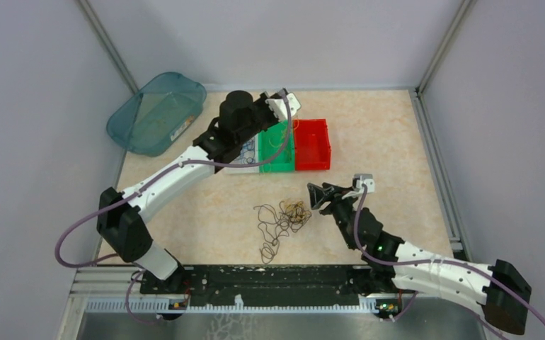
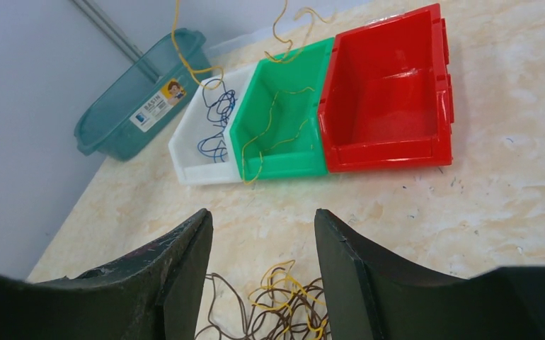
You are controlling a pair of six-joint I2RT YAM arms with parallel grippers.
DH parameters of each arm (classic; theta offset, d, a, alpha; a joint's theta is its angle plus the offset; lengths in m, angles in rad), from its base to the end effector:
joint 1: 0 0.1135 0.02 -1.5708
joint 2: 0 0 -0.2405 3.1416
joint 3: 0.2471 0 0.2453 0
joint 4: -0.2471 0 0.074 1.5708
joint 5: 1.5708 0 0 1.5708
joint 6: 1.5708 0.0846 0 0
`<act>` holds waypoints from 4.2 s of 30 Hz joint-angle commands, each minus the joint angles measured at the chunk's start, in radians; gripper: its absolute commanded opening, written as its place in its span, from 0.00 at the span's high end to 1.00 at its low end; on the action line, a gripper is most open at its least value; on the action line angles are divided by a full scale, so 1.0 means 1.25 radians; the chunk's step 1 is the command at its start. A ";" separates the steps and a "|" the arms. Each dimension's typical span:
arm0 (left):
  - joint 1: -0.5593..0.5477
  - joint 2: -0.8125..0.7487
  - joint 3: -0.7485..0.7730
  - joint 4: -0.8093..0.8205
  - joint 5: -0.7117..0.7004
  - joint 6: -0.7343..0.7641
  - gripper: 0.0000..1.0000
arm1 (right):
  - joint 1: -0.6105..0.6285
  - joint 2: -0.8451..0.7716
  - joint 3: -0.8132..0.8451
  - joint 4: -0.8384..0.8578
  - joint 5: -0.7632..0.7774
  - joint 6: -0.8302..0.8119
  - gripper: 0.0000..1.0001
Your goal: Untangle the cables
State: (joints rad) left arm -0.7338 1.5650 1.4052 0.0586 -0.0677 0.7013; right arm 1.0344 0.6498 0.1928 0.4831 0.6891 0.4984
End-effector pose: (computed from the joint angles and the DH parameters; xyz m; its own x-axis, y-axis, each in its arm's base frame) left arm 0.3162 -0.2774 0.3594 0.3415 0.5588 -0.7557 0.5207 0.5569 0.6471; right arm 0.1524 0.1510 0.2115 -0.1501 0.4694 -0.8701 -0.3038 0.8156 0.4924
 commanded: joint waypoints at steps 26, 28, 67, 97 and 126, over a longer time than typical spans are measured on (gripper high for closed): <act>0.084 0.173 -0.002 0.032 -0.002 -0.009 1.00 | 0.004 -0.061 0.022 -0.073 0.054 -0.015 0.47; 0.085 0.184 -0.007 0.041 -0.008 -0.005 1.00 | 0.004 -0.063 0.019 -0.072 0.055 -0.014 0.47; 0.067 0.435 0.066 0.033 -0.001 -0.017 0.99 | -0.006 -0.065 0.006 -0.069 0.071 -0.018 0.48; 0.070 0.209 0.273 -0.552 0.334 -0.009 0.00 | -0.008 -0.125 0.021 -0.142 0.052 -0.004 0.48; -0.123 0.219 -0.001 -0.507 0.525 -0.039 0.21 | -0.014 -0.229 -0.009 -0.308 0.074 0.080 0.50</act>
State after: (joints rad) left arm -0.8776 1.8149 1.3666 -0.5995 0.5865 0.6212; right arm 1.0248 0.3862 0.1764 0.1013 0.7631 0.5880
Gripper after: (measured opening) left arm 0.799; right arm 0.498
